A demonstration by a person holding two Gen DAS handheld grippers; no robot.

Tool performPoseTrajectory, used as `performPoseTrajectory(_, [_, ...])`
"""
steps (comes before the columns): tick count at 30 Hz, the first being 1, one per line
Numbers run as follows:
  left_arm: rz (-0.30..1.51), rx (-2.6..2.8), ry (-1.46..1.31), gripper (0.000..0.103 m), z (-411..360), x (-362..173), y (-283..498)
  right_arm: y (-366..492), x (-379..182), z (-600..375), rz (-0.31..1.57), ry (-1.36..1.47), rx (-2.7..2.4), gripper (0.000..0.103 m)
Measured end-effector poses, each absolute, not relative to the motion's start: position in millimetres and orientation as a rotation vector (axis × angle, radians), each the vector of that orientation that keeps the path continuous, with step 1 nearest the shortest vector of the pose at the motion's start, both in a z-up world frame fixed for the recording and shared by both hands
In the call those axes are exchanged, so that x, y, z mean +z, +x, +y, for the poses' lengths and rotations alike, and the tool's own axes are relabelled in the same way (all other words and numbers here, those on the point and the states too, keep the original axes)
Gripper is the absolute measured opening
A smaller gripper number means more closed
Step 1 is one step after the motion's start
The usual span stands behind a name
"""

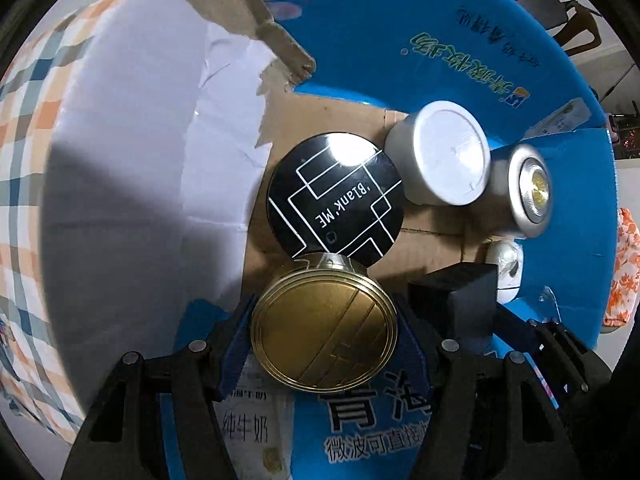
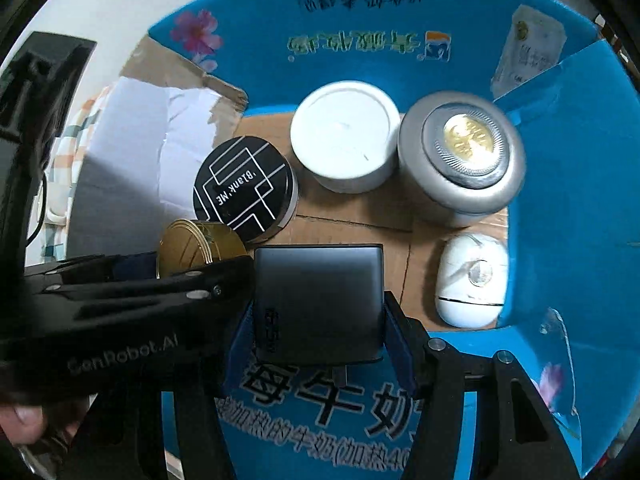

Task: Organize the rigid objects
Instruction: 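Lower the gold tin and charger into the box and open both tools, then raise both tools out of the blue box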

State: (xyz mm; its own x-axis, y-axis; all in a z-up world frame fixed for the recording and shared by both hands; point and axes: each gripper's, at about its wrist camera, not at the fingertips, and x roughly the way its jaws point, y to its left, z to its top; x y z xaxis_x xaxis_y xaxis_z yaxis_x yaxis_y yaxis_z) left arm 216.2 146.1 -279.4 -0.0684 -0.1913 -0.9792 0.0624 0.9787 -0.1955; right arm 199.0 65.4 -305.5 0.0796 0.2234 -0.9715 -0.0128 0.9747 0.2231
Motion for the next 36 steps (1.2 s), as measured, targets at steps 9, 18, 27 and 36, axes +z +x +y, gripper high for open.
performPoseTrajectory(9, [1.626,-0.198,-0.067,0.063,140.1,-282.1,216.0,203.9,-324.0,66.3,1.539,0.142,0.114,0.062])
performPoseTrajectory(18, [1.624,-0.171,-0.035,0.063,142.0,-269.0,217.4,210.4,-326.7,52.0,1.568,0.132,0.055,0.067])
performPoseTrajectory(27, [1.549,-0.146,0.009,0.064,141.2,-228.3,198.2,191.8,-297.1,39.1,1.539,0.124,0.040,0.081])
performPoseTrajectory(36, [1.443,-0.130,-0.026,0.100,158.6,-169.3,180.7,172.4,-239.4,25.0,1.441,0.093,0.038,0.095])
